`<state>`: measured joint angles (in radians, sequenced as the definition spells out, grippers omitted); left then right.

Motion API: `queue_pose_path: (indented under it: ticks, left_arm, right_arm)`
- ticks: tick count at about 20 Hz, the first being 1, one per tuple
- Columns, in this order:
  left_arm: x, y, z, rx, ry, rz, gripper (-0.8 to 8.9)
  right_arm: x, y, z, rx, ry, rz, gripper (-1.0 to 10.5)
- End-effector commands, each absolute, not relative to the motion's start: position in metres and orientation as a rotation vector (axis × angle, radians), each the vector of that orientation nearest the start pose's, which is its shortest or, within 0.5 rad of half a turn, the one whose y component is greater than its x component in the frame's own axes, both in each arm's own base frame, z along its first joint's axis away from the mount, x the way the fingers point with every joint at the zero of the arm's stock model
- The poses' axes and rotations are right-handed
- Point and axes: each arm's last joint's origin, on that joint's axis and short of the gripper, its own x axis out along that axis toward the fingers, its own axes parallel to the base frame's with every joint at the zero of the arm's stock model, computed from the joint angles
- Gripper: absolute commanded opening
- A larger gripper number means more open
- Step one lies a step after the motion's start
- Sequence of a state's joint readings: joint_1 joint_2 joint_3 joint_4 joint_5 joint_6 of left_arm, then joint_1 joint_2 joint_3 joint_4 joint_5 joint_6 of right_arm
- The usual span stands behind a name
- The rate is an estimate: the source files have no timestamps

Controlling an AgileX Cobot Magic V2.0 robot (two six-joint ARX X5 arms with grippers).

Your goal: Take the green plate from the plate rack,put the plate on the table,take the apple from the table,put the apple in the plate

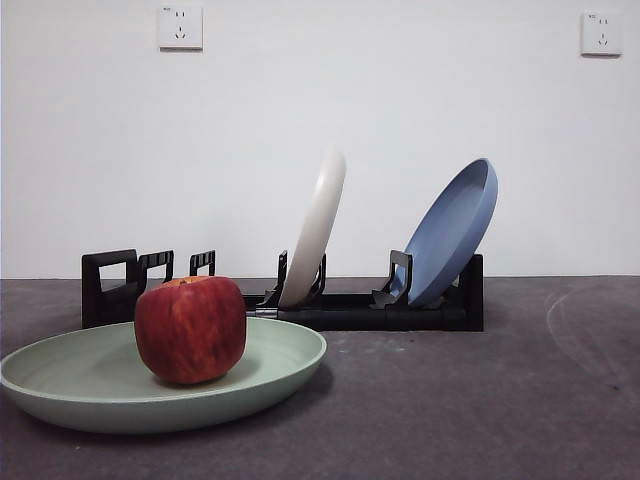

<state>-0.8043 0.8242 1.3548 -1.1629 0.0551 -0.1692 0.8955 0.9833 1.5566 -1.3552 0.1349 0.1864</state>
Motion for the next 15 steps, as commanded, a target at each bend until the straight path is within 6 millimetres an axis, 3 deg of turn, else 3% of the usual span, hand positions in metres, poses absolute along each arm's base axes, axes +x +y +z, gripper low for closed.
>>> queue_pose_path:
  ticks: [1, 3, 7, 11, 13, 15]
  left_arm:
    - [0.072, -0.073, 0.415, 0.072, 0.678, -0.74, -0.01]
    - [0.071, -0.063, 0.417, 0.047, 0.66, -0.695, -0.01]
    - [0.057, -0.035, 0.432, -0.291, 0.519, -0.555, -0.01]
    - [0.047, -0.011, 0.441, -0.325, 0.03, -0.193, -0.01]
    - [0.049, -0.008, 0.428, -0.345, -0.172, -0.164, -0.01]
    - [0.055, -0.007, 0.399, -0.303, -0.267, -0.189, -0.01]
  right_arm:
    - [0.075, 0.087, 0.436, -0.238, 0.782, 0.639, 0.0]
    - [0.075, 0.087, 0.436, -0.237, 0.782, 0.639, 0.0]
    - [0.075, 0.087, 0.436, -0.238, 0.782, 0.639, 0.0]
    - [0.075, 0.087, 0.436, -0.238, 0.783, 0.639, 0.0]
    - [0.075, 0.087, 0.436, -0.237, 0.782, 0.639, 0.0]
    - [0.075, 0.087, 0.436, -0.238, 0.782, 0.639, 0.0]
